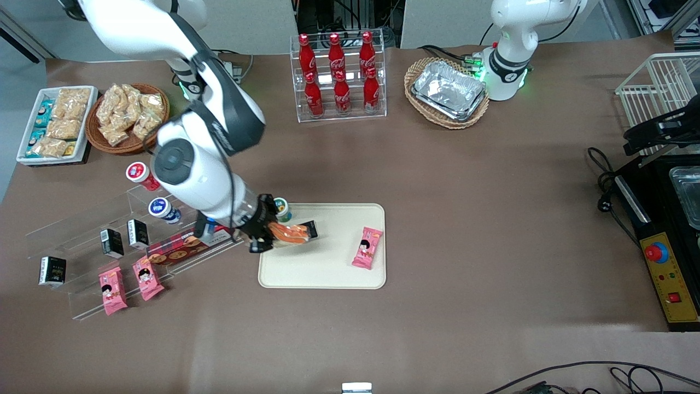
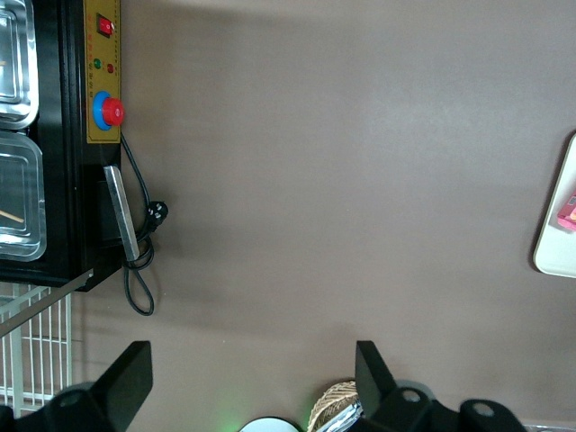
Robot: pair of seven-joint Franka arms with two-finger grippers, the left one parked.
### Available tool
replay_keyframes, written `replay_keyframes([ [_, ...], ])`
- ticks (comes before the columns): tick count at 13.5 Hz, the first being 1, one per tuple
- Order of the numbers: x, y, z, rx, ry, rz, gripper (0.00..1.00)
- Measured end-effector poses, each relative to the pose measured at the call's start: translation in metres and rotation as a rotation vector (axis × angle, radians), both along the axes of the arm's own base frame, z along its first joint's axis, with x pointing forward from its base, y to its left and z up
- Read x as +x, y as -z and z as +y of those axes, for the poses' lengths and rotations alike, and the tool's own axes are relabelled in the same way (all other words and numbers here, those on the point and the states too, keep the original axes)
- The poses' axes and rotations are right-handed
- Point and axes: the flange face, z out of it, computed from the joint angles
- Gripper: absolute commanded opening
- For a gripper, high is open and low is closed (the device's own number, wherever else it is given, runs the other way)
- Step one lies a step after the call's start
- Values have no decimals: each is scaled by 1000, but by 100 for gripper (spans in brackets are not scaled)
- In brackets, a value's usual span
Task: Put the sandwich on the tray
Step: 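Lift the sandwich and carry it over the cream tray, then lower the sandwich onto the tray and open the right gripper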
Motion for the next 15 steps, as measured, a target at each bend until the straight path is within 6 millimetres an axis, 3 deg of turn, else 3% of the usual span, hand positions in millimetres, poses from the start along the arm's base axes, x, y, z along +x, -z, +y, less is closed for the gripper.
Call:
replay_keyframes([
  [6,9,90,54,3,47,-56,0],
  [10,18,138,56,5,66,-81,0],
  [15,20,178,58,10,71,-94,0],
])
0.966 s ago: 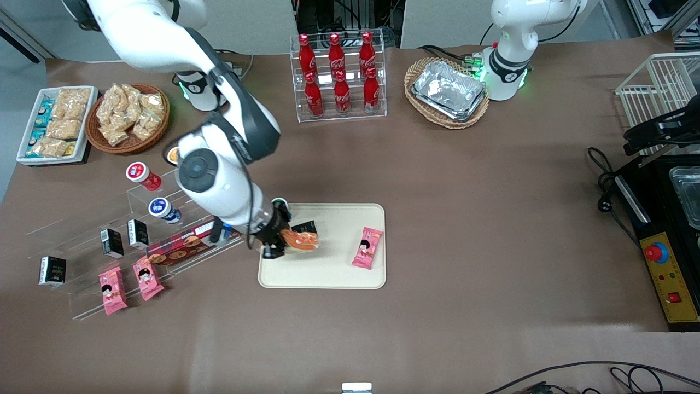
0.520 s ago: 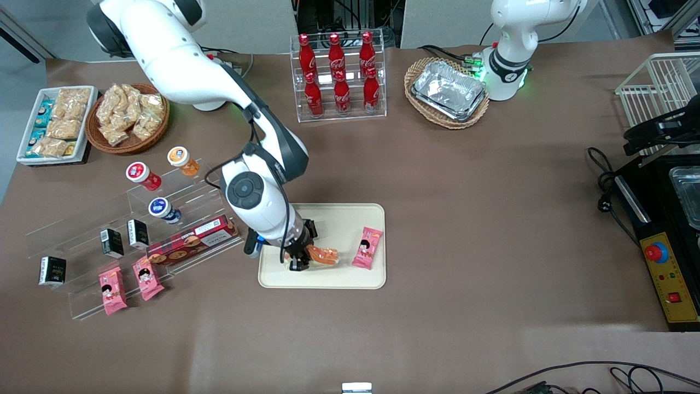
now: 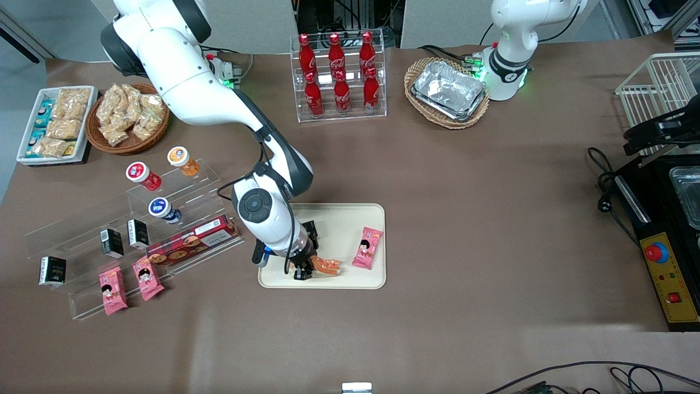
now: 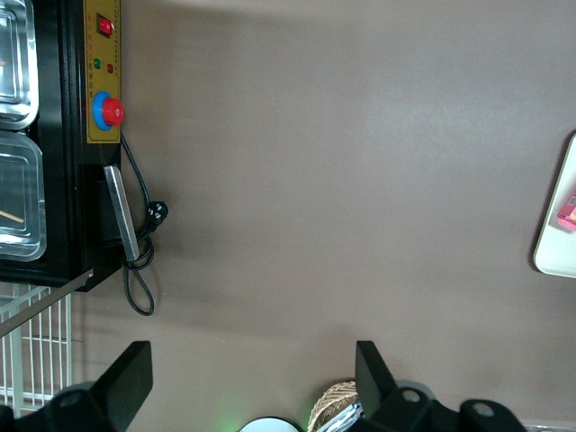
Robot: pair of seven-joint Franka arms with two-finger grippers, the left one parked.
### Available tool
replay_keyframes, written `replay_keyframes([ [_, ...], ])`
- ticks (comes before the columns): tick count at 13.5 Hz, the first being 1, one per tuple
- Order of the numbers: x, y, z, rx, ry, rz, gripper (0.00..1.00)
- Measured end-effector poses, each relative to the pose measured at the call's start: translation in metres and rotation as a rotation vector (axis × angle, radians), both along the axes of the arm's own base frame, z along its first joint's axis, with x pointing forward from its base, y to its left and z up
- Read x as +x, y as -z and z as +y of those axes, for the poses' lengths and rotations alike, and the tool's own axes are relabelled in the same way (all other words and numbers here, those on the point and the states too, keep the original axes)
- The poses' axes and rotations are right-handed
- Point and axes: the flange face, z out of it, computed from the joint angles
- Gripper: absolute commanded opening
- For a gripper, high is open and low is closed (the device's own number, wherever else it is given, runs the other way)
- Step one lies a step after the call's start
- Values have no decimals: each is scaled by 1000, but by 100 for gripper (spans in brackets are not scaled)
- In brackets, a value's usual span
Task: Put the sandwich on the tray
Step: 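Lower the sandwich onto the tray and open the right gripper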
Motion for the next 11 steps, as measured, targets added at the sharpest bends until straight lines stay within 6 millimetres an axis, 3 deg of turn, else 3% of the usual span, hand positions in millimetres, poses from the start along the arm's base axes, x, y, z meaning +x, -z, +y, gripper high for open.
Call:
replay_keyframes([
  [5,2,10,-3,-1,6,-10,0],
  [7,4,12,-5,-4,10,-12,37],
  [8,4,14,-6,-4,11,-14,72],
  [10,4,18,-6,-6,12,-11,99],
  [11,4,19,-7,-6,13,-11,99],
])
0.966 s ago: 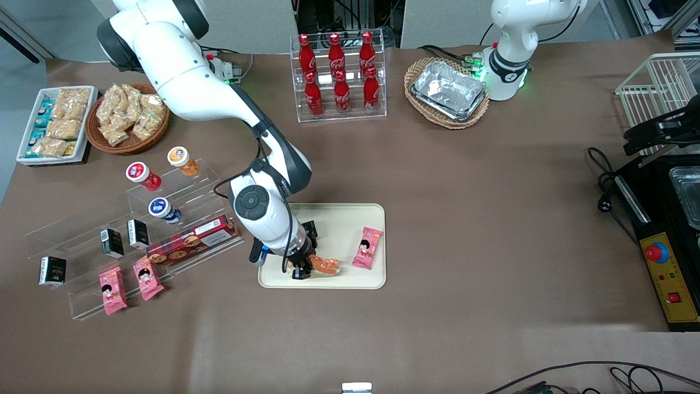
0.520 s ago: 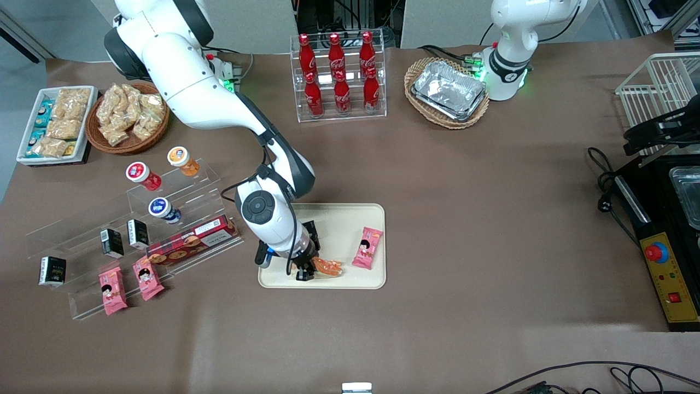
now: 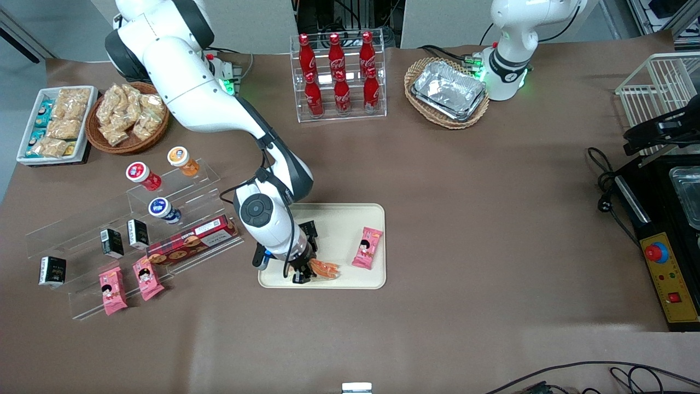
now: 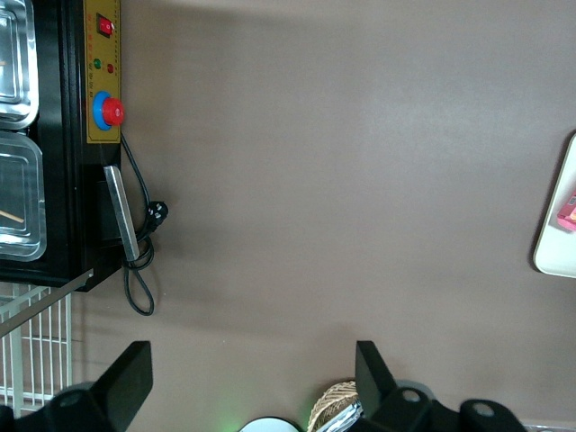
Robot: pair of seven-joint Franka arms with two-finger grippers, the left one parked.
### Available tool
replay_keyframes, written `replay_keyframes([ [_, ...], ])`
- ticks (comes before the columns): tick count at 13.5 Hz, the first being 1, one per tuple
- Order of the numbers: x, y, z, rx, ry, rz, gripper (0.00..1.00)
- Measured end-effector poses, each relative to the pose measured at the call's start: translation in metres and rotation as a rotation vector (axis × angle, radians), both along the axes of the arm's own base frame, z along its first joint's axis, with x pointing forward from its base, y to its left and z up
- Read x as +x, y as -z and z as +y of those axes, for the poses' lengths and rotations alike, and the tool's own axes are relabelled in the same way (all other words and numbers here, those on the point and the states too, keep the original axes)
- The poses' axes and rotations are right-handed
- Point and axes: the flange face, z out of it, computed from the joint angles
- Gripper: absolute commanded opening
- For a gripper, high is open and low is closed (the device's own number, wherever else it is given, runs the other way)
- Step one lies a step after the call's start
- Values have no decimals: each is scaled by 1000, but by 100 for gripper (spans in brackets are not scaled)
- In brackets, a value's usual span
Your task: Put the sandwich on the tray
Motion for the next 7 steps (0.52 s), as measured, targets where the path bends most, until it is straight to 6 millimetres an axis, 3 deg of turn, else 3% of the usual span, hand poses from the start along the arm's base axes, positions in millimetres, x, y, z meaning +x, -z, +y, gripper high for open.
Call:
replay_keyframes([
  [7,7,-7,-4,5,8,-18,99],
])
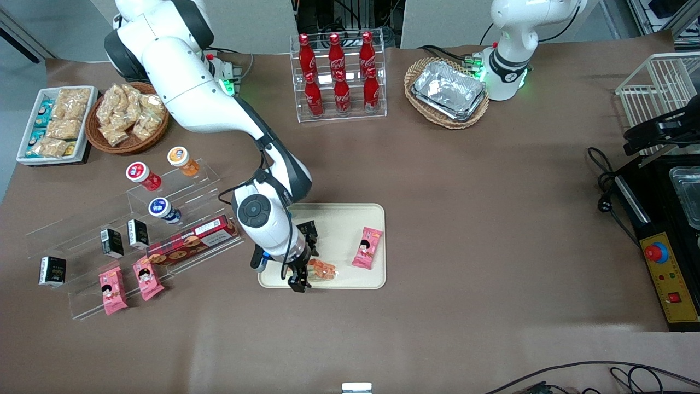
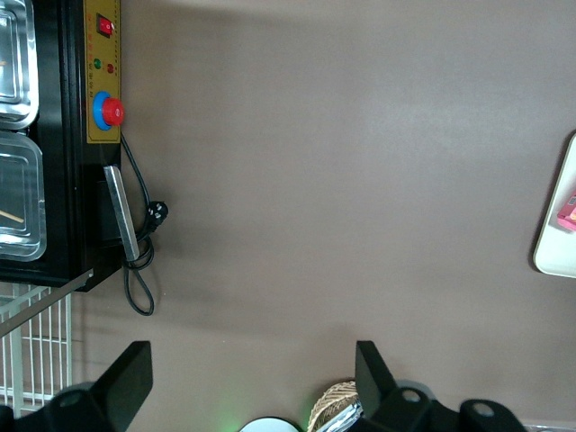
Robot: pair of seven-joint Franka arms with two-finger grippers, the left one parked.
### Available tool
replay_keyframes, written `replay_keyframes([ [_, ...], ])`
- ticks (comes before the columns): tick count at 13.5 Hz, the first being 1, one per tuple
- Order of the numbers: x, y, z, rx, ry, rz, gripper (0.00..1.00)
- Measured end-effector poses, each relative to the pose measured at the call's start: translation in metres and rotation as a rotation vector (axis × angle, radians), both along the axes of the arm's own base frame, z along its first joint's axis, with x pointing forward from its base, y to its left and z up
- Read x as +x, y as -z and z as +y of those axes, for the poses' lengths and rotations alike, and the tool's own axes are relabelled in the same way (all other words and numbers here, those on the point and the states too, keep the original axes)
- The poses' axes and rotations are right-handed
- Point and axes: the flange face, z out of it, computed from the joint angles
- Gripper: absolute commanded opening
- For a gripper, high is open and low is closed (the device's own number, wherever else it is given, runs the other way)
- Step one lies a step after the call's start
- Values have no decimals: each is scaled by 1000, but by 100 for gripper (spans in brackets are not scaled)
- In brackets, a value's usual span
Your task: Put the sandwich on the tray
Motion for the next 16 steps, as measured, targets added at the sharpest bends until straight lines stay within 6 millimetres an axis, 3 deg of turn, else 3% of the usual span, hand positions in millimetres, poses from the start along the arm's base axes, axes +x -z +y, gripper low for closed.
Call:
replay_keyframes([
  [4,11,-43,-9,5,7,-19,99],
  [9,11,-128,-42,-65,-140,13,100],
  [12,9,-173,-81,-119,-314,26,100],
  [16,9,-224,-150,-187,-623,20,100],
])
